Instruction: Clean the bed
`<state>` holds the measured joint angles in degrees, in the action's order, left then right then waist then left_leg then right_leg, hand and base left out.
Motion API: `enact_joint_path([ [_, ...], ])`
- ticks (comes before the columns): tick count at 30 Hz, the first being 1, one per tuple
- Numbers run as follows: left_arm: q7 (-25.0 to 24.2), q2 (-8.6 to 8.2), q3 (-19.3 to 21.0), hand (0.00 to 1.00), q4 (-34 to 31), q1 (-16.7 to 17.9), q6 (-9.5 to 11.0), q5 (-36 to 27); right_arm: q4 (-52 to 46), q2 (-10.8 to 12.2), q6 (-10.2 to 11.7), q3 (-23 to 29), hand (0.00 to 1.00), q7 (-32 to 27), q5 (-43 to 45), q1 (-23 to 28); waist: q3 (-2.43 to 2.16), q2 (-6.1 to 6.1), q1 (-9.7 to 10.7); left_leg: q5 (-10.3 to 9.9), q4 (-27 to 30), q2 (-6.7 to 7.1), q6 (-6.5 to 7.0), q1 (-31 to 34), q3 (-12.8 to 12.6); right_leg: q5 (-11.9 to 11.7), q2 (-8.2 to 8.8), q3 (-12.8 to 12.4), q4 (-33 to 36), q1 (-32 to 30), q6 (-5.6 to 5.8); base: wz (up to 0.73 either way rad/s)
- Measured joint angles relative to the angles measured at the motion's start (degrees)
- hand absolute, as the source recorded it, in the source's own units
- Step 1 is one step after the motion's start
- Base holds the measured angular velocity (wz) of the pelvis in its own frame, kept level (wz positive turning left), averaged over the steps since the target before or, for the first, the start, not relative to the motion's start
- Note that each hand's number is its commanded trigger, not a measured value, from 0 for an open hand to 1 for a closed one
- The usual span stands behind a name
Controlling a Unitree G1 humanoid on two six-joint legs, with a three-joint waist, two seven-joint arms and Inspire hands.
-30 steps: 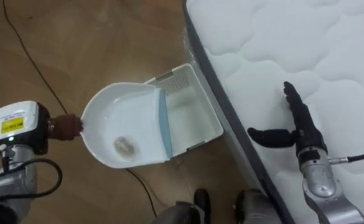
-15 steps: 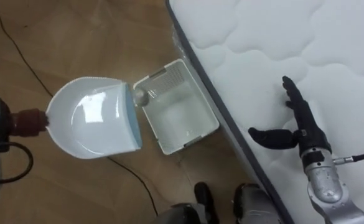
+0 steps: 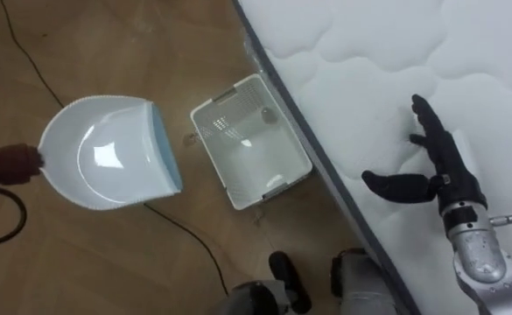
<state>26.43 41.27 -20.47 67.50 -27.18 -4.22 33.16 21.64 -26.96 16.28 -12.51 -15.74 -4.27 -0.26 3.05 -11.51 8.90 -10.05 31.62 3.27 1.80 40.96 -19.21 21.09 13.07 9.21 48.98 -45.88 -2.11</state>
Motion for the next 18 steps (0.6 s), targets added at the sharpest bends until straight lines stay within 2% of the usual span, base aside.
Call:
enact_joint_path([
  [3,-0.05,0.01,0.04,1.00,0.00,0.39,-0.54,-0.74,0.06,-0.03,0.37,0.04,0.00,0.31,0.05,-0.17,-0.01,0.04,0.10,0.33,0.15,-0.54,0.54,-0.14,-0.14,0.46,-0.22,-0.32,0.45,0.37,-0.87,0.00],
  [4,-0.16,0.00,0.04,1.00,-0.10,0.42,-0.29,-1.11,0.13,-0.06,0.35,0.09,0.00,0.31,0.05,-0.53,-0.01,0.03,0.31,0.65,0.00,-0.55,1.07,-0.42,-0.36,0.54,-0.40,-0.60,0.52,0.38,-1.06,-0.06],
  [8,0.13,-0.01,-0.02,1.00,-1.64,0.52,1.26,-3.93,0.60,-0.07,0.08,-0.34,0.00,0.30,0.04,-0.86,0.04,0.10,0.80,0.61,1.27,-1.23,1.54,-0.82,-1.04,0.60,-0.92,-1.22,0.52,1.08,-1.14,-0.09],
  [11,1.29,-0.02,0.04,1.00,-3.23,1.73,2.28,-4.18,0.75,-0.05,-0.03,-0.49,0.00,0.22,0.07,-0.64,0.16,0.35,1.22,-0.79,2.34,-1.61,3.80,-1.66,-1.23,0.96,-1.20,-1.47,1.03,1.86,-0.69,-0.14],
  [12,1.91,-0.03,0.04,1.00,-3.50,2.11,2.50,-4.18,0.75,-0.05,-0.05,-0.49,0.00,0.20,0.06,-0.65,0.17,0.38,1.40,-1.01,2.56,-1.61,4.13,-1.67,-1.23,1.00,-1.17,-1.50,1.17,1.86,-0.63,-0.12],
  [13,2.50,-0.03,0.05,1.00,-4.12,2.62,3.01,-4.18,0.76,-0.03,-0.08,-0.59,0.00,0.16,-0.06,-0.81,0.33,0.75,1.53,-1.53,3.29,-1.64,4.89,-1.68,-1.25,1.21,-1.20,-1.80,1.79,1.77,-0.46,-0.12],
  [15,3.17,-0.26,0.05,1.00,-5.60,3.41,3.37,-4.06,1.67,0.13,-0.07,-1.09,0.00,0.23,-0.28,-0.82,0.53,1.10,1.56,-2.78,5.36,-2.35,5.09,-1.60,-1.32,1.54,-1.74,-2.26,2.46,1.63,-0.21,-0.20],
  [18,5.73,-1.36,0.95,1.00,-9.92,6.32,4.38,-2.38,2.43,0.57,-0.16,-1.38,0.00,0.05,-0.42,-1.45,0.50,1.87,-0.30,-4.65,7.63,-3.20,4.77,-1.86,-1.21,1.43,-3.43,-4.36,2.73,1.56,-0.07,-0.50],
])
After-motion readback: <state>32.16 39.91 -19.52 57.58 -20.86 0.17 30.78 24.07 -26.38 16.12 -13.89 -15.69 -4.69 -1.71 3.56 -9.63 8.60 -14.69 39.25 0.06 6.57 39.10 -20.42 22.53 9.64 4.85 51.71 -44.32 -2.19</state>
